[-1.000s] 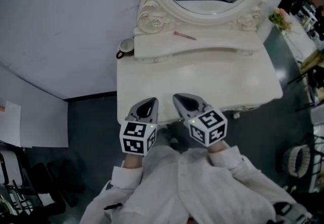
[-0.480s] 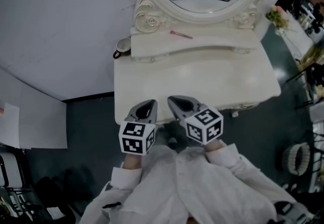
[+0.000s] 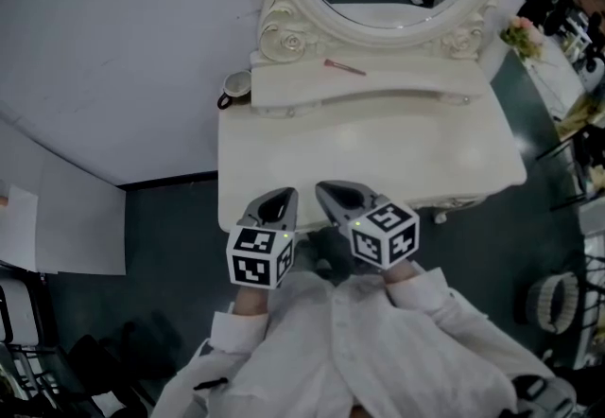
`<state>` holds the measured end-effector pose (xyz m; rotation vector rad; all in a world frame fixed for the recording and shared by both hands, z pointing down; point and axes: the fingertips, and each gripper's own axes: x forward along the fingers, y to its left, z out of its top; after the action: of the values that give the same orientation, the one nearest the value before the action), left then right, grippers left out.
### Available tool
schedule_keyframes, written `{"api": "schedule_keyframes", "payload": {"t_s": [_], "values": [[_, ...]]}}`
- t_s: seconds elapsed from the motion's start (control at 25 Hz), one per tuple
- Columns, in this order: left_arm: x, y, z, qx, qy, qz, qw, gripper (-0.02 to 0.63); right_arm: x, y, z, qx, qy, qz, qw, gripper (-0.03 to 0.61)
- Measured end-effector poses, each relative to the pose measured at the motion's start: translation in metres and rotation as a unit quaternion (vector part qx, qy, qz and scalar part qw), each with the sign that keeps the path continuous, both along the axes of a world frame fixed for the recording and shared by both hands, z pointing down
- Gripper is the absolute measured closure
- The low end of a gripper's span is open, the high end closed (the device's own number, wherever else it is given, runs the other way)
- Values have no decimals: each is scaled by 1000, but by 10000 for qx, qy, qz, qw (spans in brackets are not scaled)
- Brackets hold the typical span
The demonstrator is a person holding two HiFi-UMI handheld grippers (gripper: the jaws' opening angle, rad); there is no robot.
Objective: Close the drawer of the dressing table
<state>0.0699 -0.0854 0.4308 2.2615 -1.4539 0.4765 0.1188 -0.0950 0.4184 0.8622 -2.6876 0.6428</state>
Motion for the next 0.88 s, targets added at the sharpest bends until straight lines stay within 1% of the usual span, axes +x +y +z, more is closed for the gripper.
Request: {"api": "schedule_keyframes", "payload": {"t_s": [0.6,0.88], "values": [[2,4,-2,-17,26,-43,10000,606,1,9,2,12,86,-136,9999,572],[3,12,-2,-47,117,-115,9999,606,3,11,5,-41,83,-135,9999,572]]}}
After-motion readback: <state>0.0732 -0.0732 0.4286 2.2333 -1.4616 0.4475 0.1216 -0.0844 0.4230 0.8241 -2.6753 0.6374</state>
